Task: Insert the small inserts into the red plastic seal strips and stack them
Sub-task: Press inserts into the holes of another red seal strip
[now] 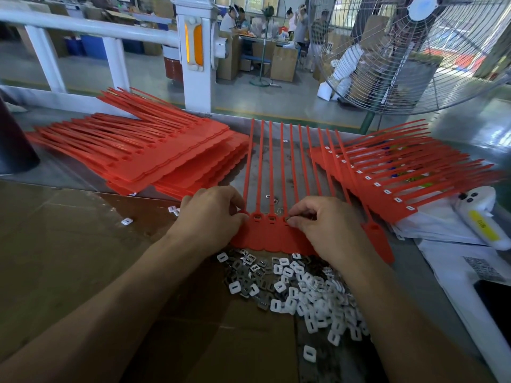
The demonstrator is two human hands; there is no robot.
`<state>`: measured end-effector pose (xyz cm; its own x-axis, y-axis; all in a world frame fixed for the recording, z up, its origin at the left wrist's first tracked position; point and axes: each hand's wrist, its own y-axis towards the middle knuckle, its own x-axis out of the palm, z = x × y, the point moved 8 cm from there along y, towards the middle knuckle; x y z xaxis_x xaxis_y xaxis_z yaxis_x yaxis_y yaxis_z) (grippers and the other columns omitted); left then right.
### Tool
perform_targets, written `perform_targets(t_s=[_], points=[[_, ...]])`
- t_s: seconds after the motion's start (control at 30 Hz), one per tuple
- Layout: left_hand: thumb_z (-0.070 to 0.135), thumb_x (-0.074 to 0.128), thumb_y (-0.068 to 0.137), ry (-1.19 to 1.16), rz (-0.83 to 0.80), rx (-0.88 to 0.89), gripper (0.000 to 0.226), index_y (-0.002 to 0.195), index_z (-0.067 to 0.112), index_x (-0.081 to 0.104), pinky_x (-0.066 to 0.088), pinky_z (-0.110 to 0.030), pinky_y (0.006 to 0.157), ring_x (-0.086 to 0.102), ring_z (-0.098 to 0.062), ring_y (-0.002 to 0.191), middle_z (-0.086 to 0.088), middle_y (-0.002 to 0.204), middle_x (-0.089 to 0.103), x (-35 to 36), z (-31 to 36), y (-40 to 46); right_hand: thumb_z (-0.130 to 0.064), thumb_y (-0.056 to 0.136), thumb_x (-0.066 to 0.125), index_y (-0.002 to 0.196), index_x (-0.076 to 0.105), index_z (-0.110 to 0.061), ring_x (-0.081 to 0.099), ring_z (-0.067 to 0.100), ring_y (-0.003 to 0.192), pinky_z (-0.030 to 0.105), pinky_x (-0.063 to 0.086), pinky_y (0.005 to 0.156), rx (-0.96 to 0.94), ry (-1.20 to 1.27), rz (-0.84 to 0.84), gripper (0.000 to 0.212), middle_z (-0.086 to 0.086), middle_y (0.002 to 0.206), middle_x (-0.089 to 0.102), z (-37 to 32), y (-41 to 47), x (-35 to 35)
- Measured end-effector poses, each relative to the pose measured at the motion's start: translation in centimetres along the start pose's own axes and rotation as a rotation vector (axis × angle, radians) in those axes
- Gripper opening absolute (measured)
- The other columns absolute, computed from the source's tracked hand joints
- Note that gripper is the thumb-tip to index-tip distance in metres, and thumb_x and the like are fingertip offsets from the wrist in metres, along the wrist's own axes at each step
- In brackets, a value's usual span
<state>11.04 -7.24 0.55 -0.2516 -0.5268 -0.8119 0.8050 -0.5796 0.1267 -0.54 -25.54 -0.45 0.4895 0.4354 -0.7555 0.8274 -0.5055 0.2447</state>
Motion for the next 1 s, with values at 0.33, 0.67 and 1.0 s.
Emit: perform_targets(t_s=[0.33, 0.67, 1.0], points=[[0.036, 0.071, 0.092, 0.004, -0.014, 0.008, 0.022, 0.113, 0.03, 0.069, 0.04, -0.048, 0.107, 0.057, -0.016, 0.108, 0.012, 0.105, 0.066, 0.2, 0.0, 0.0, -0.029, 0.089, 0.08, 0.094, 0.079, -0.034, 0.06, -0.011, 0.084, 0.012, 0.043, 0.068, 0.019, -0.022, -0.054, 0.007, -0.027, 0.085, 0.066, 0.1, 0.3, 0.3], [0.035, 0.072, 0.092, -0.019, -0.031, -0.002, 0.023, 0.114, 0.03, 0.07, 0.045, -0.048, 0.104, 0.058, -0.016, 0.107, 0.011, 0.105, 0.065, 0.3, -0.1, -0.1, -0.019, 0.094, 0.075, 0.096, 0.08, -0.034, 0.047, -0.035, 0.079, -0.008, 0.033, 0.066, -0.014, -0.004, -0.069, 0.016, -0.034, 0.08, 0.058, -0.1, -0.2, 0.0], [0.033, 0.072, 0.091, -0.025, -0.021, -0.004, 0.021, 0.112, 0.03, 0.07, 0.045, -0.049, 0.103, 0.059, -0.016, 0.104, 0.013, 0.1, 0.065, 0.2, -0.1, 0.0, -0.031, 0.089, 0.079, 0.098, 0.078, -0.036, 0.065, -0.007, 0.093, 0.016, 0.05, 0.081, -0.248, 0.054, -0.422, 0.01, -0.024, 0.097, 0.069, -5.5, -3.2, 2.9]])
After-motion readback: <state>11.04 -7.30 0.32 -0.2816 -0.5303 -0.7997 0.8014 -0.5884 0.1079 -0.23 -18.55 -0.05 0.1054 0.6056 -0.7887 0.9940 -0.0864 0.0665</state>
